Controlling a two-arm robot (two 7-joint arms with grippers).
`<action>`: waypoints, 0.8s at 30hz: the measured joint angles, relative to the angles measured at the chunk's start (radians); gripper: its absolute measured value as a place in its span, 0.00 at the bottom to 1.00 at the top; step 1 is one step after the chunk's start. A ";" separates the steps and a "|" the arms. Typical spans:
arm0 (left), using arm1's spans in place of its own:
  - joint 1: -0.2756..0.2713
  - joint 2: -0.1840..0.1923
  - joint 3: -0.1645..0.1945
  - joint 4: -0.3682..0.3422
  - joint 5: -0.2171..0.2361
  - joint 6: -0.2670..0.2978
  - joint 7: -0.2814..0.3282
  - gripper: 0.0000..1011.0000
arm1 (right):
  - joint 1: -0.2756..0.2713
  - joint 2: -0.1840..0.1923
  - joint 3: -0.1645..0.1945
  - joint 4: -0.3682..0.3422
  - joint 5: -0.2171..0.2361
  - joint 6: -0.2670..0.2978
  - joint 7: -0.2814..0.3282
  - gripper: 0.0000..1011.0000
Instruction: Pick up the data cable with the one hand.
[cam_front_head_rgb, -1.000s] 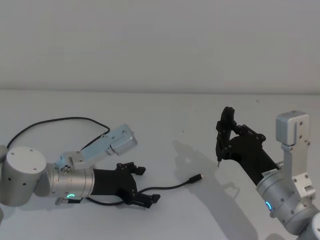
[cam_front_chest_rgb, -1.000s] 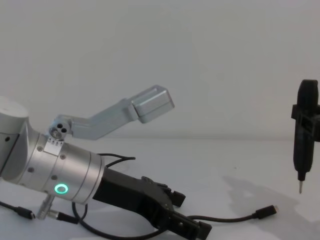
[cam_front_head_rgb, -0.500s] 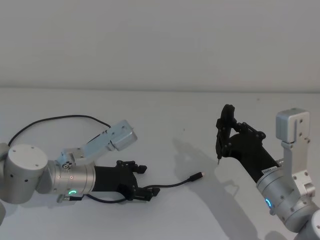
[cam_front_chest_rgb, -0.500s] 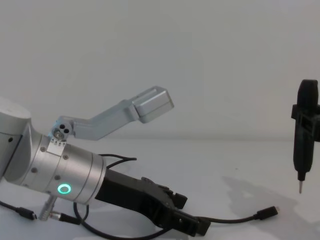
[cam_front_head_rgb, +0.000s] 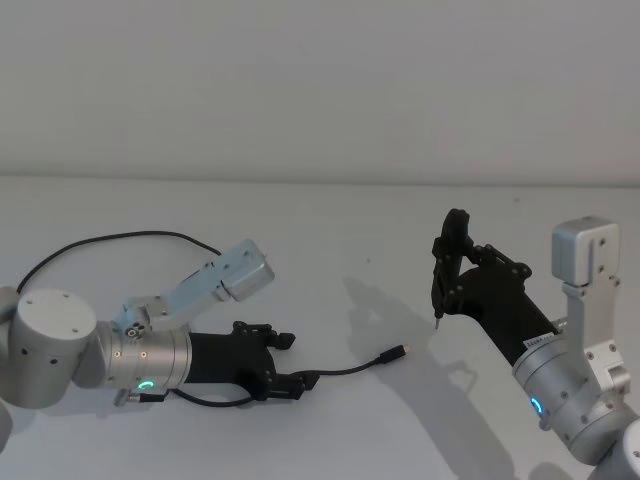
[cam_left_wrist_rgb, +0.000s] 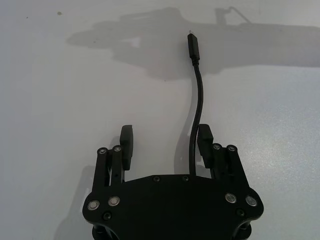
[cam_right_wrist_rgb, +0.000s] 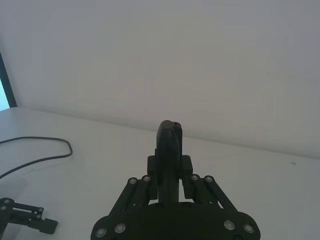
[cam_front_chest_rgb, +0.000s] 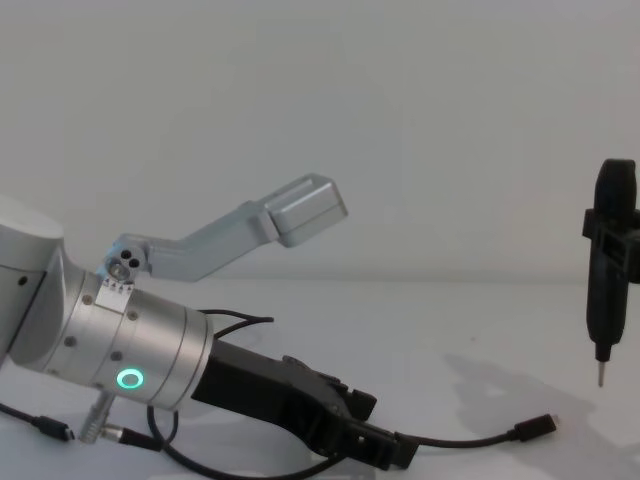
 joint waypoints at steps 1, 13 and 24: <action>0.000 0.000 0.000 0.000 0.000 0.000 0.000 0.72 | 0.000 0.000 0.000 0.000 0.000 0.000 0.000 0.27; 0.000 -0.001 0.000 0.001 -0.001 0.003 0.001 0.65 | 0.000 0.000 0.000 0.000 0.000 0.000 0.000 0.27; 0.000 -0.001 0.001 0.002 -0.001 0.003 0.001 0.58 | 0.000 0.000 0.000 0.000 0.000 0.000 0.000 0.27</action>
